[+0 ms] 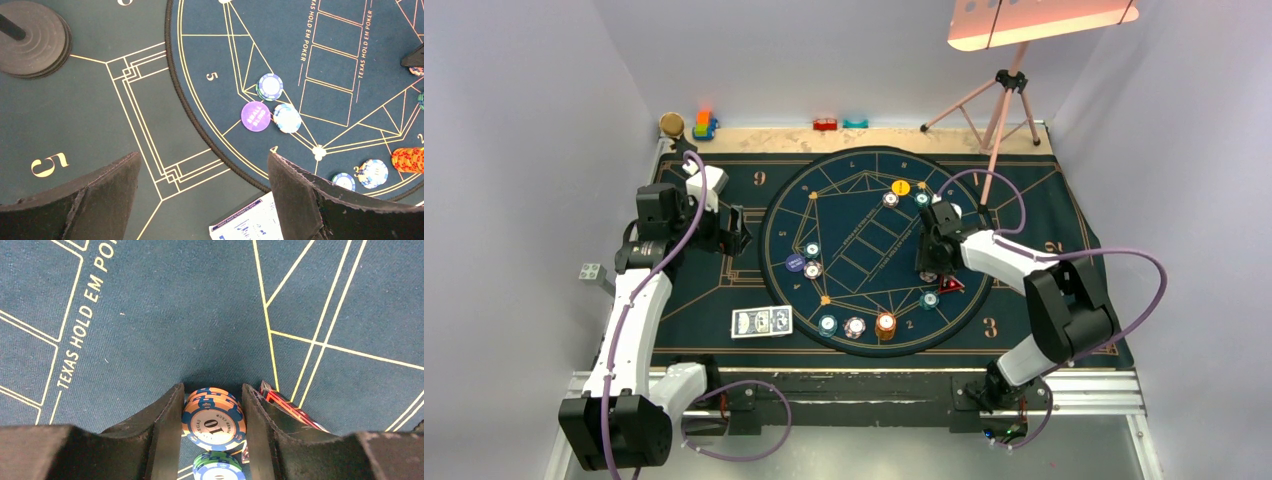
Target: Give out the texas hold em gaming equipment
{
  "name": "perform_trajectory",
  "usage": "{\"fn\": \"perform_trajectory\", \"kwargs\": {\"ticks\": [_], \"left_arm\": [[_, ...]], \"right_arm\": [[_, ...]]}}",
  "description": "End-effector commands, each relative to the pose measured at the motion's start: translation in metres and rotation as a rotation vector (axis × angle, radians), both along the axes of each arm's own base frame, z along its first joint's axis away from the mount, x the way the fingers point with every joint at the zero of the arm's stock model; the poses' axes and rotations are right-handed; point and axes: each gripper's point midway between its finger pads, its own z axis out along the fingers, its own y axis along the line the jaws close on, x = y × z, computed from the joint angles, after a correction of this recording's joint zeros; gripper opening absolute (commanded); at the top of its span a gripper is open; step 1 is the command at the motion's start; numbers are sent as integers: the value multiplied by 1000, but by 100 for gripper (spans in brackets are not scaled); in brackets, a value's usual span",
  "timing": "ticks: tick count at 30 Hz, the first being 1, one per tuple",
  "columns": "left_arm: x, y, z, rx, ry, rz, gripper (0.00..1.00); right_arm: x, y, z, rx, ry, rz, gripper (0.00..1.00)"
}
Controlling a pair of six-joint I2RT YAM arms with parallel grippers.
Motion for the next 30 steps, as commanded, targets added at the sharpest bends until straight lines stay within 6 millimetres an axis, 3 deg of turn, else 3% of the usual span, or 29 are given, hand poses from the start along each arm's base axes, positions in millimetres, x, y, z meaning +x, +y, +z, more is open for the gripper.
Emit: {"fn": "perform_trajectory", "kwargs": {"ticks": [1, 3, 5, 8, 11, 16, 21, 25, 30], "left_arm": [[-2, -2, 6, 0, -30, -23, 100], [-2, -2, 6, -3, -29, -23, 100], [-1, -2, 6, -3, -28, -24, 100], [-2, -2, 5, -3, -25, -26, 100], [-2, -2, 5, -2, -28, -26, 100], [-2, -3, 4, -3, -25, -29, 100], [-1, -2, 4, -2, -23, -27, 100], [-1, -2, 3, -2, -22, -26, 100], [-1, -2, 4, -1, -24, -26, 100]], "right_arm": [[-17, -15, -5, -35, 36, -59, 0], [-17, -17, -4, -39, 35, -66, 0], [-15, -16, -1, -34, 33, -65, 8], [-13, -12, 1, -22, 37, -55, 47], [-11, -11, 4, -23, 34, -45, 63], [1, -8, 29, -12, -20, -28, 70], [13, -1, 83, 22, -136, 13, 71], [3, 34, 120, 90, -213, 180, 76], [-42, 92, 134, 105, -207, 459, 83]]}}
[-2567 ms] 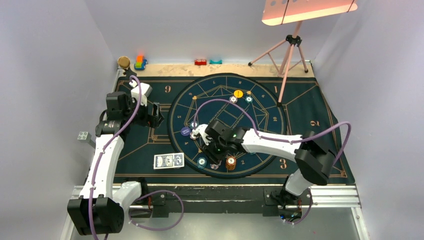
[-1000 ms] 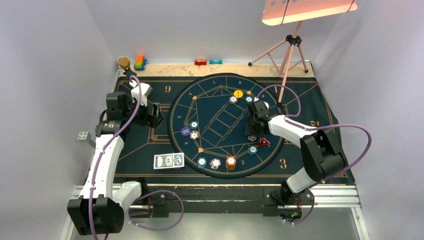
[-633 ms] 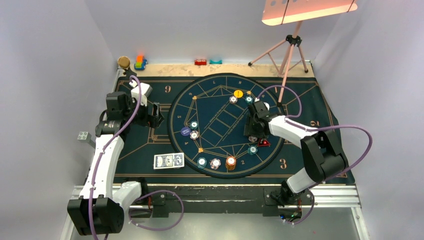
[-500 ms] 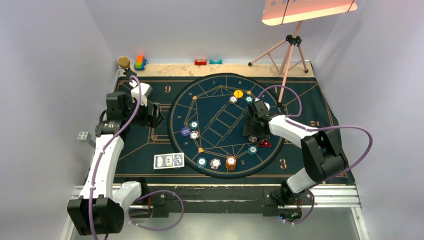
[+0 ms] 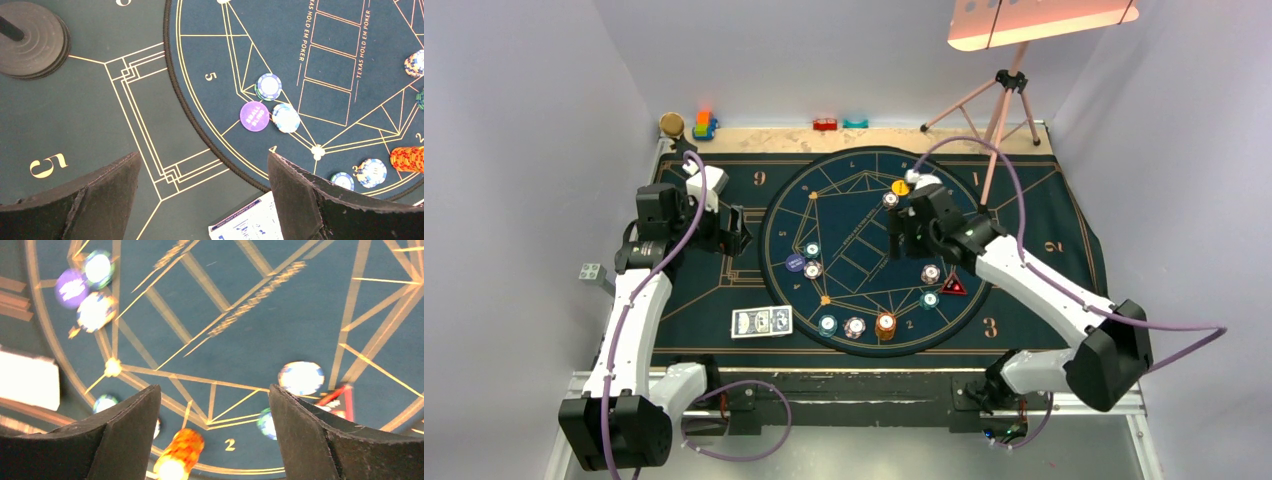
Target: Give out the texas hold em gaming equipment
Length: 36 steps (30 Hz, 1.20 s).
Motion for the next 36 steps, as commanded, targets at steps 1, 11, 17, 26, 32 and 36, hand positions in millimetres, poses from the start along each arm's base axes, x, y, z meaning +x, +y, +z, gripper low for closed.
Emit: {"fn": "perform_trajectory", "kwargs": {"ticks": [1, 11, 17, 26, 32, 36], "left_arm": [[0, 0, 3, 3, -23, -18, 100], [1, 0, 2, 2, -15, -17, 100], [-1, -1, 2, 1, -16, -28, 100], [-1, -1, 1, 3, -16, -25, 100], [0, 0, 1, 6, -19, -22, 100], [0, 1, 2, 9, -21, -17, 100]], "right_arm": [[-47, 43, 7, -35, 17, 264, 84], [-112, 71, -25, -95, 77, 471, 94], [-132, 77, -47, -122, 117, 520, 96], [-131, 72, -74, -164, 131, 482, 85], [-130, 69, -81, -179, 133, 462, 67], [-130, 68, -86, -195, 150, 456, 58]]}}
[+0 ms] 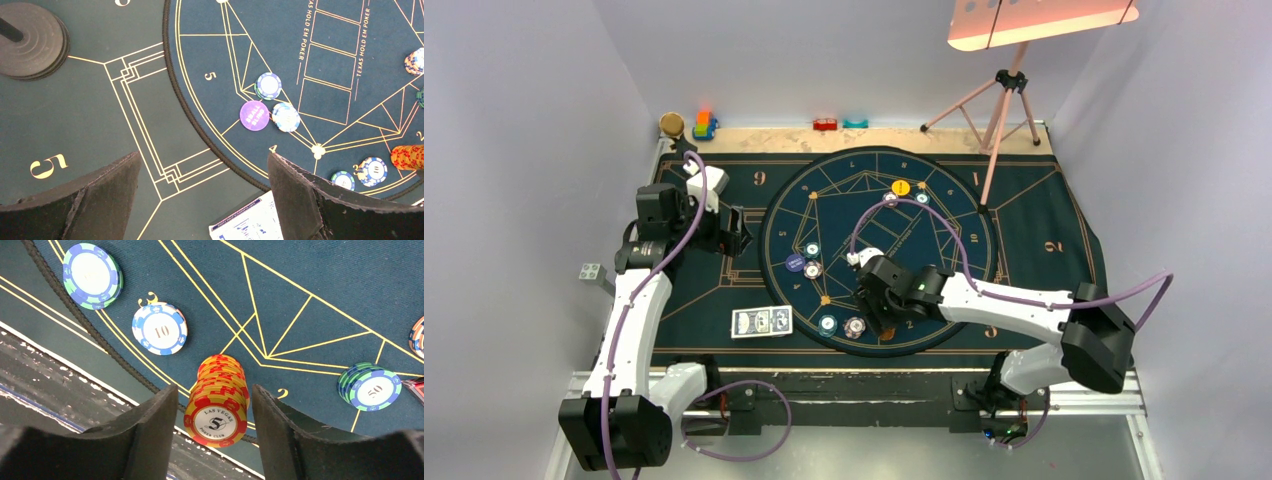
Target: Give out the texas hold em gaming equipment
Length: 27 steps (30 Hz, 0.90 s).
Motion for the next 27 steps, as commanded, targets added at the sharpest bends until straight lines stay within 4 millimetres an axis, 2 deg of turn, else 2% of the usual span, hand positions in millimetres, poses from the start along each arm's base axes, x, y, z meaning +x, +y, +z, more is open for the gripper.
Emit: {"fn": "perform_trajectory", "kwargs": {"ticks": [1, 7, 13, 19, 27], "left_arm": [[0, 1, 2, 7, -21, -10, 100], [0, 1, 4, 6, -25, -9, 100], [0, 1, 3, 7, -25, -8, 100], [0, 1, 3, 6, -25, -10, 100], [0, 1, 3, 5, -26, -10, 100]], "right_arm": [[6, 1, -5, -9, -19, -30, 57], [5, 0, -9, -28, -8, -29, 50], [6, 0, 0, -6, -26, -33, 32], [10, 2, 21, 23, -56, -32, 21], [20, 15, 58, 55, -100, -8, 18]]}}
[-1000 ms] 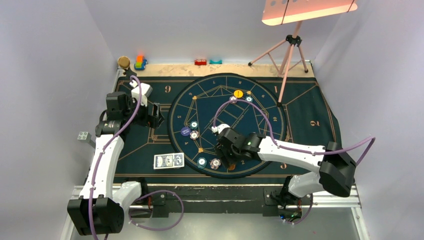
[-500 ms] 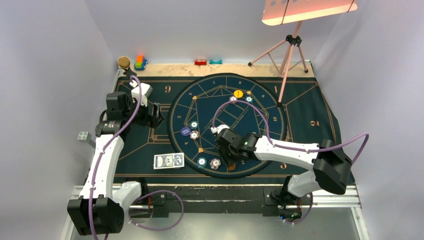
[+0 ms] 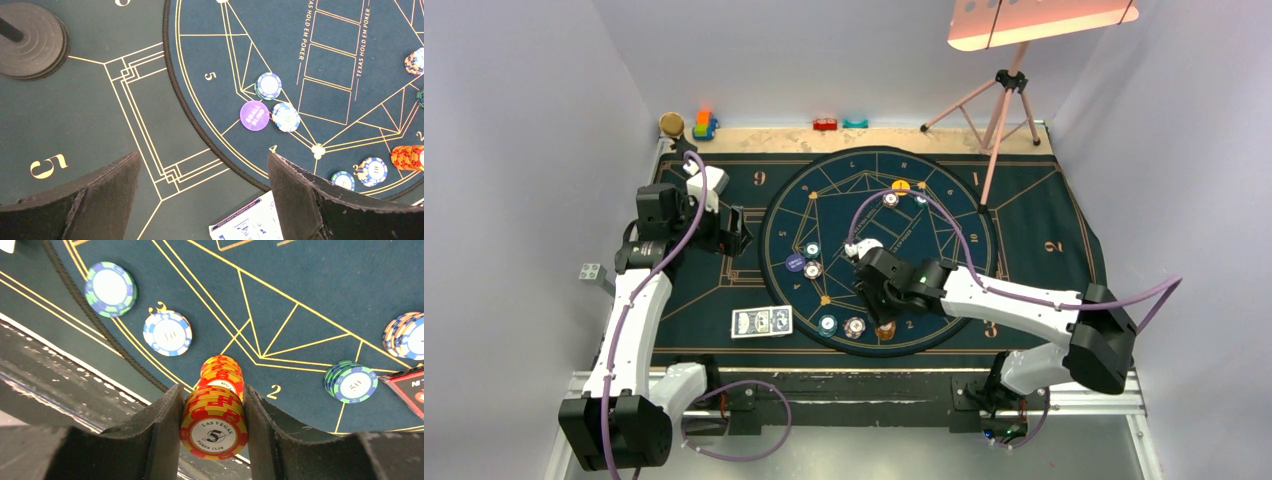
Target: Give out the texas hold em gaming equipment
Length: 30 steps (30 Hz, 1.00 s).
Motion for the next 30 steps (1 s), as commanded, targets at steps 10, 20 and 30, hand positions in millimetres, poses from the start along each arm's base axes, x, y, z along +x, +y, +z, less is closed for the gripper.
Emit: {"fn": "perform_trajectory", "kwargs": {"ticks": [10, 20, 30], "left_arm": [[0, 1, 3, 5, -27, -8, 100], [0, 1, 2, 5, -25, -9, 100], [0, 1, 3, 0, -25, -10, 100]], "right_arm": [[120, 66, 84, 116, -221, -31, 10], [222, 152, 42, 110, -206, 11, 9], [251, 185, 6, 148, -229, 1, 9]]}}
